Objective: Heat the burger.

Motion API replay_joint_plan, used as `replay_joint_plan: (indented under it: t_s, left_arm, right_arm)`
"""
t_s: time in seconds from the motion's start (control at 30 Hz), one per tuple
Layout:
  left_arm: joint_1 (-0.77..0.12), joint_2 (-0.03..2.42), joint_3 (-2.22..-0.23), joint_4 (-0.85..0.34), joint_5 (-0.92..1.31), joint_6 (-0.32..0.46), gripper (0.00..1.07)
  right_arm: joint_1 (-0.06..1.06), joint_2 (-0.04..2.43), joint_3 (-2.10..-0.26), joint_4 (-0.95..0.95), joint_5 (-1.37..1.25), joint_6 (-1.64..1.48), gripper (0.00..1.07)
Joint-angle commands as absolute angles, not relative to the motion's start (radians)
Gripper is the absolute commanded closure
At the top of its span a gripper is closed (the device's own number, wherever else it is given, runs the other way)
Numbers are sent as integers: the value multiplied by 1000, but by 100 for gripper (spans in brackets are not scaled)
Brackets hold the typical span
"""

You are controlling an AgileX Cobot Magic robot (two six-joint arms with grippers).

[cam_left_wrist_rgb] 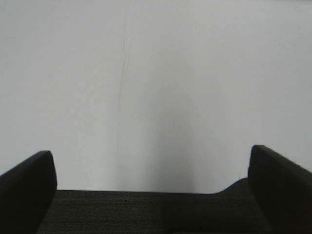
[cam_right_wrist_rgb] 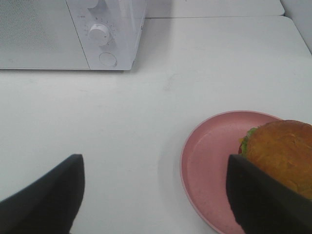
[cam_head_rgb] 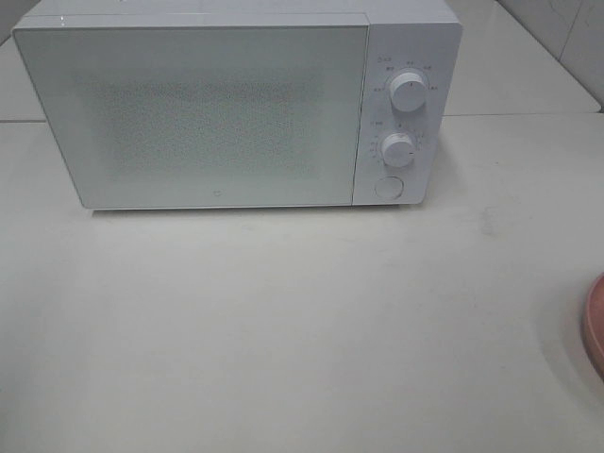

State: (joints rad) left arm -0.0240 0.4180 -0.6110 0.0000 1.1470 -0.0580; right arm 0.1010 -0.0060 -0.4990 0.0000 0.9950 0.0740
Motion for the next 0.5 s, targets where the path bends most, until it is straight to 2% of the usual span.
replay_joint_plan:
  t_s: [0.03,0.5]
  left_arm:
    - [-24,310,-541,9,1084,-66,6]
    - [-24,37,-518,22,1069,-61,6]
  right_arm:
    - [93,-31,-497,0,995,69,31]
    - [93,-31,-497,0,995,69,31]
